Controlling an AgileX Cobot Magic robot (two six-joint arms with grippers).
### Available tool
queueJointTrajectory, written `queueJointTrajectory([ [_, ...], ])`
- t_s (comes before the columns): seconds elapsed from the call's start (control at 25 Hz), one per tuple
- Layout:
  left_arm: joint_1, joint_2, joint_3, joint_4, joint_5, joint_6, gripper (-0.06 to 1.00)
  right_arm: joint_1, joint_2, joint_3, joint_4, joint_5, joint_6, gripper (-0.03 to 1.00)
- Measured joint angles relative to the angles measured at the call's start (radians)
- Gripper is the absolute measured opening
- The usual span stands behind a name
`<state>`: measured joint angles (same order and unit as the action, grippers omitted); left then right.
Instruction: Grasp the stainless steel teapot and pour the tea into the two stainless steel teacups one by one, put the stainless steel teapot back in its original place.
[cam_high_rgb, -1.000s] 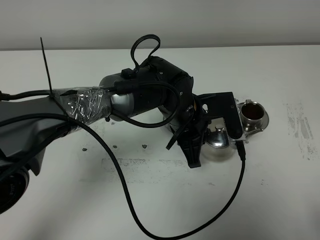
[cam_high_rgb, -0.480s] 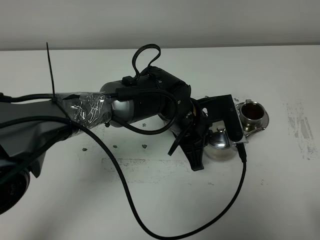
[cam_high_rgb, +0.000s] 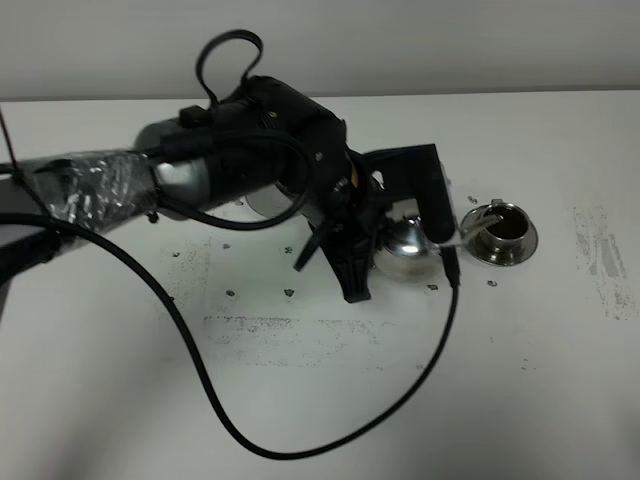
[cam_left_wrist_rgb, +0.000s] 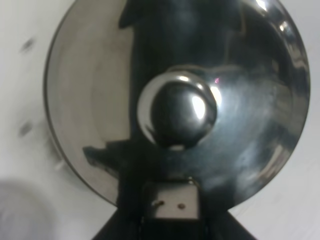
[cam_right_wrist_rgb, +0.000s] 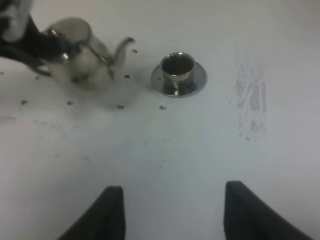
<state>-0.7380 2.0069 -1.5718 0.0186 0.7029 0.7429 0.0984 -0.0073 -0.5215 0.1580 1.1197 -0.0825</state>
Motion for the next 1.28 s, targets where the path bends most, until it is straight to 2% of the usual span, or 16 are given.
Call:
queueJointTrajectory([
  [0.2, 0.106, -0.056, 0.000, 0.101, 0.070, 0.083, 0.20, 0.000, 0.000, 0.000, 0.000, 0.000, 0.001, 0.43],
  [0.4, 0.205, -0.067, -0.029, 0.149, 0.144, 0.257, 0.20, 0.000, 0.000, 0.000, 0.000, 0.000, 0.001, 0.43],
  [0.52, 0.246, -0.067, -0.041, 0.155, 0.151, 0.395, 0.20, 0.000, 0.000, 0.000, 0.000, 0.000, 0.001, 0.43],
  [0.64, 0.270, -0.063, -0.060, 0.166, 0.152, 0.491, 0.20, 0.000, 0.000, 0.000, 0.000, 0.000, 0.001, 0.43],
  [1.0, 0.275, 0.072, -0.235, 0.234, 0.224, 0.517, 0.20, 0.000, 0.000, 0.000, 0.000, 0.000, 0.000, 0.43],
  [1.28, 0.235, 0.112, -0.250, 0.282, 0.230, 0.521, 0.20, 0.000, 0.000, 0.000, 0.000, 0.000, 0.001, 0.43],
])
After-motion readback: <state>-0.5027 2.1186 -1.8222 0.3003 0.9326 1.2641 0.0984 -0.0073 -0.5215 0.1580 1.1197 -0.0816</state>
